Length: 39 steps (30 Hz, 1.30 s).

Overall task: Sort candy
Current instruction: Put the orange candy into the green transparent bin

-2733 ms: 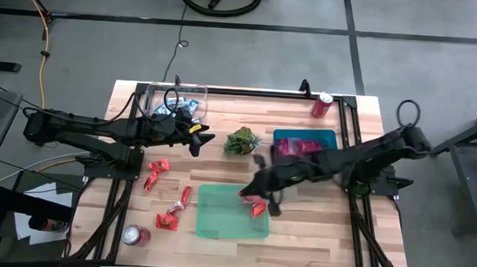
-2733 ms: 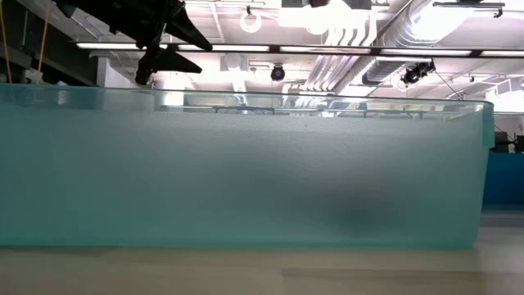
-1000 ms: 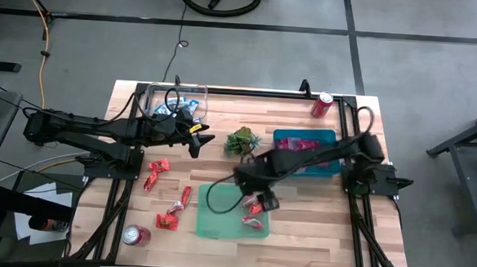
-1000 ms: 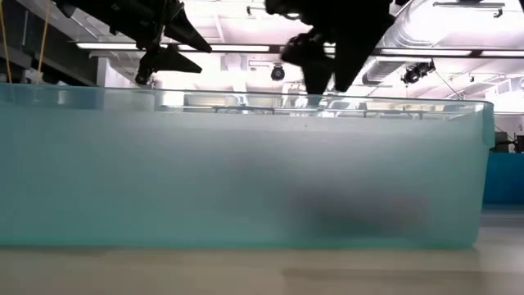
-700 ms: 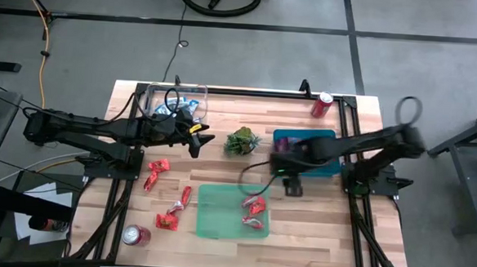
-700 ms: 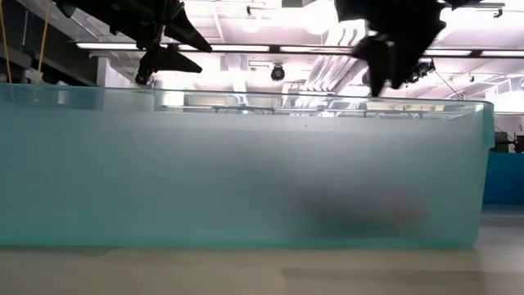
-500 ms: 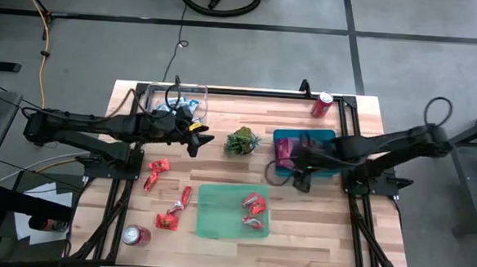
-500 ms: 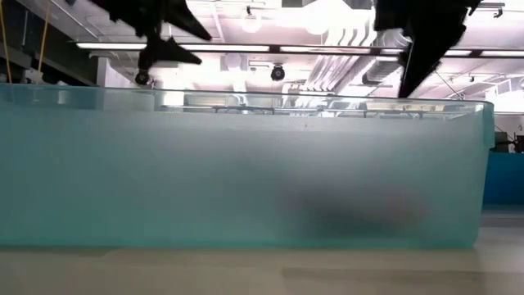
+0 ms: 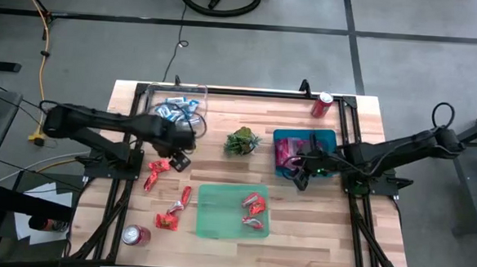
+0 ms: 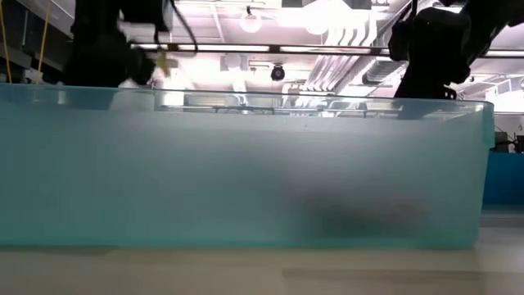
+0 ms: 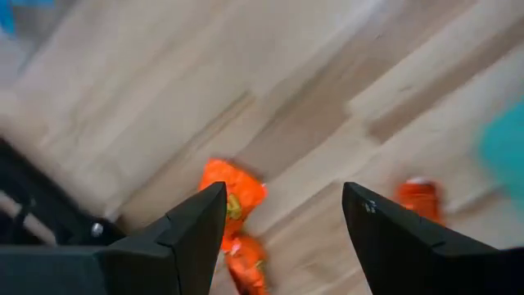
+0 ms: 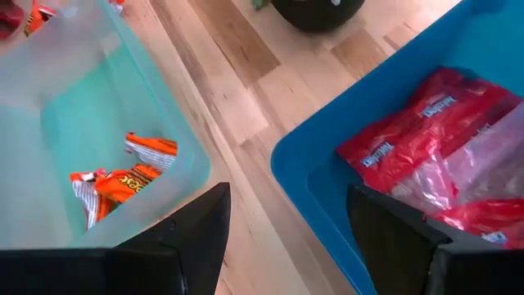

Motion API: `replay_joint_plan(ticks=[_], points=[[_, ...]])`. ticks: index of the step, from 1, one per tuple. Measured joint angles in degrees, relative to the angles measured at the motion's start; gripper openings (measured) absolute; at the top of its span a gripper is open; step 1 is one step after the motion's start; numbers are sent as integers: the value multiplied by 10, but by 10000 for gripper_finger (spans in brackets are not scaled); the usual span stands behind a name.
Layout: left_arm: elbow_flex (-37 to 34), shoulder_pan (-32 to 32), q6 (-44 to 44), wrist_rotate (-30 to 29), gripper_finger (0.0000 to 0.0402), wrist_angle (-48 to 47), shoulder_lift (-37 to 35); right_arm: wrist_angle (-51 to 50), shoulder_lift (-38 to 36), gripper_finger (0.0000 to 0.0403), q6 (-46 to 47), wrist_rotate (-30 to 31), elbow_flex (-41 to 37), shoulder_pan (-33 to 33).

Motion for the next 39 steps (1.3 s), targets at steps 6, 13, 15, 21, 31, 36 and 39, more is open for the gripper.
replay_joint_plan(ticks=[6,13,15,21,31,36,39], points=[[-51,-16,-14,2,229,7,79,12,3,238,0,5,-8,0],[-84,-37,-5,26,229,46,134,11,4,238,0,38,-8,0],[-93,-44,-11,32,229,59,141,11,4,238,0,44,-8,0],[-104,-61,-43,24,229,64,151,11,4,238,0,46,-8,0],[-105,-61,-33,14,114,68,150,11,4,238,10,46,-8,0],[-96,-60,-5,14,11,69,131,11,4,238,10,46,-8,0],[-77,-59,7,6,6,67,103,11,4,238,10,46,-8,0]])
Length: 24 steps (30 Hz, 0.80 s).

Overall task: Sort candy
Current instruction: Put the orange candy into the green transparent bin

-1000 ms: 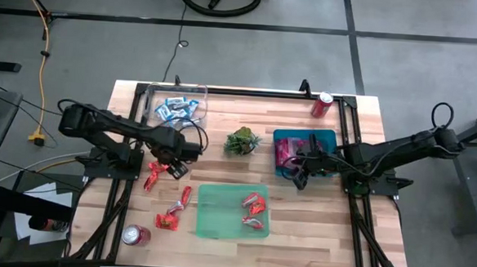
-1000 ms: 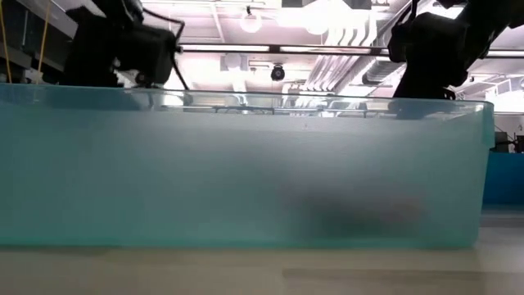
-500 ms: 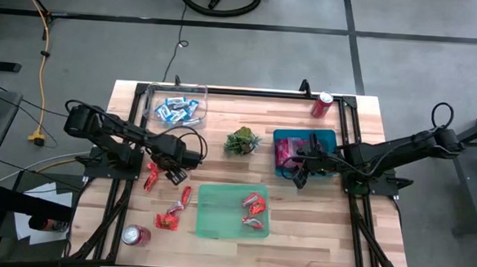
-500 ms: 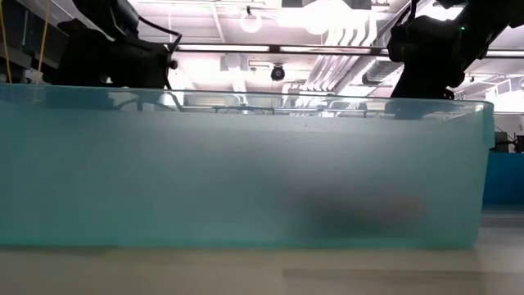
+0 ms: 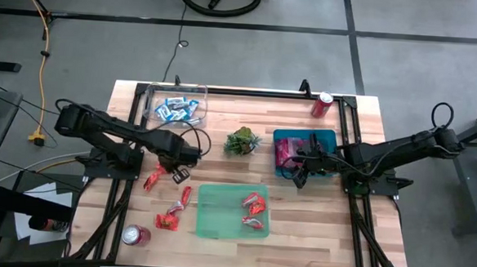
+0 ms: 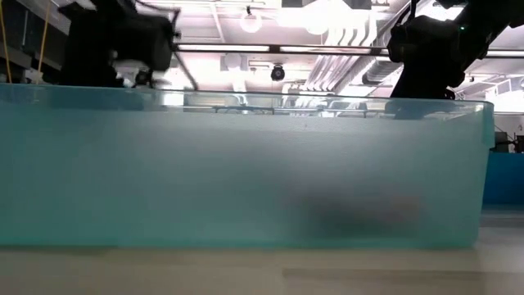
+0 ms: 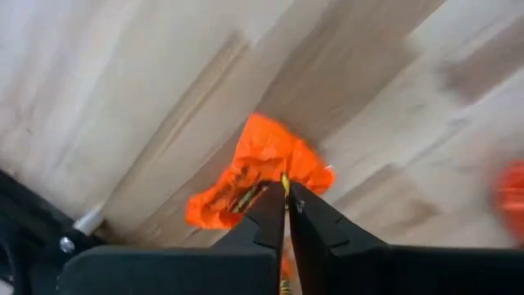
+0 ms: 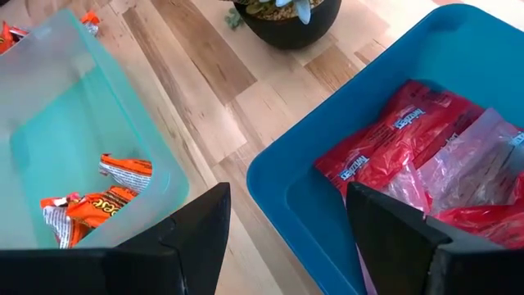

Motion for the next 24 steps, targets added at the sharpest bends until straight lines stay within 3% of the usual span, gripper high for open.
replay_joint_plan(ticks=[12,18,24], points=[[104,13,21,-62,0,-16,-129,0,0,238,0,8,0,0],[56,6,19,-61,10,-23,-122,0,0,238,0,8,0,0],[-17,14,16,-26,62,3,-100,0,0,238,0,12,0,0]])
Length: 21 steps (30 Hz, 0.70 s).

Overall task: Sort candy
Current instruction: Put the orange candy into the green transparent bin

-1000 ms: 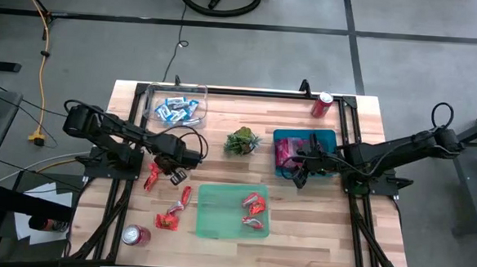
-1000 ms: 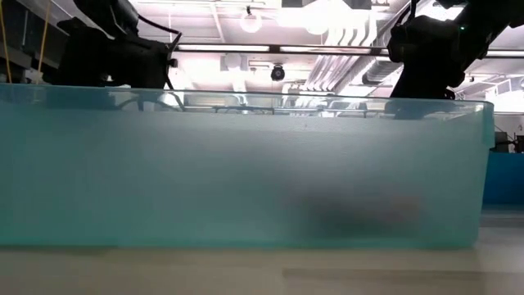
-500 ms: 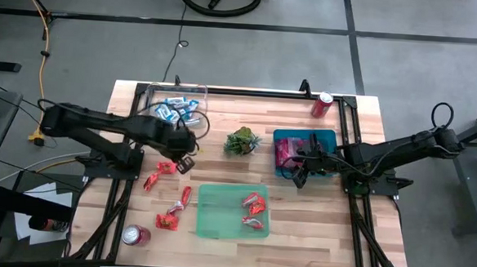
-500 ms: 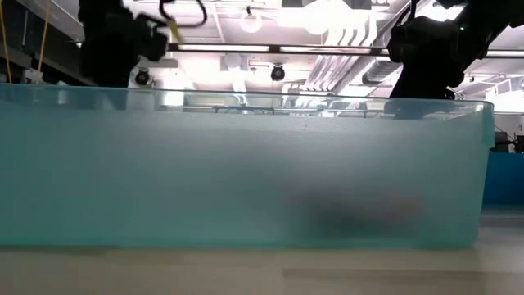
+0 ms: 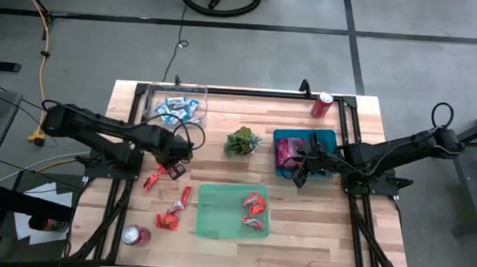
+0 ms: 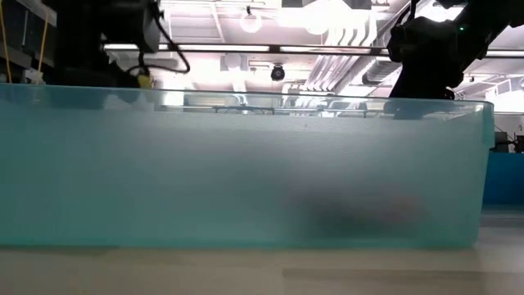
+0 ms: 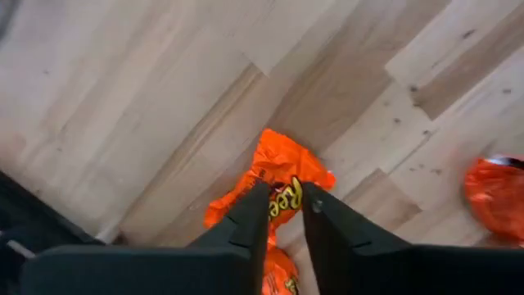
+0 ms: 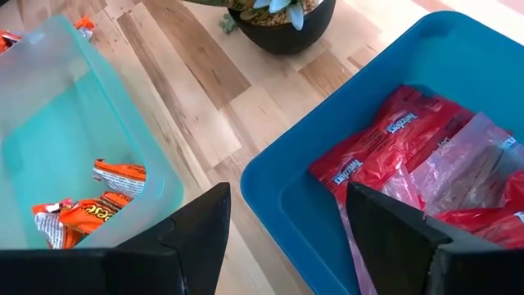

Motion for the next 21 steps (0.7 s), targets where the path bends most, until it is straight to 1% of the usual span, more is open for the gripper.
replay_joint_plan(ticks=[6,10,12,16,21], points=[[-24,40,44,23,135,34,12,0,0,238,0,9,0,0],[-24,73,73,28,168,37,25,0,0,238,0,9,0,0],[-24,89,87,33,176,37,38,0,0,238,8,10,0,0],[-24,114,124,60,178,39,69,0,0,238,21,10,0,0],[-24,126,151,64,178,44,110,0,0,238,21,10,0,0]])
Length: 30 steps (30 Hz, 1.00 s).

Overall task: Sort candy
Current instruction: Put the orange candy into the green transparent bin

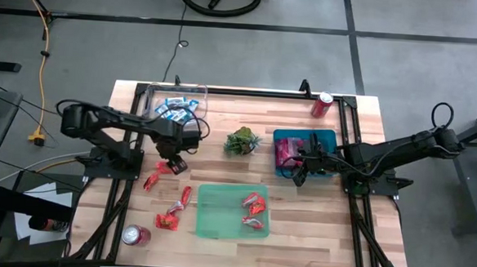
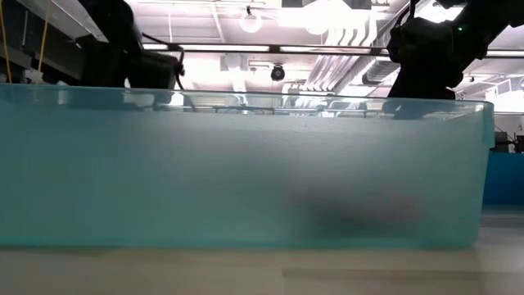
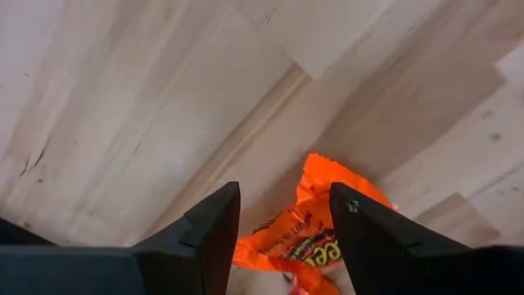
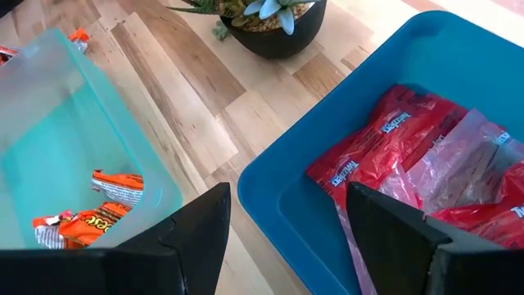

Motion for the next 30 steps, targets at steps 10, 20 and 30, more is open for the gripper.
replay_joint_plan(ticks=[10,20,30], points=[[0,0,17,2,131,9,51,0,0,238,0,0,0,0],[0,0,33,14,3,8,20,0,0,238,-1,0,0,0],[0,0,-22,5,0,8,-133,-1,0,238,-1,22,0,0]])
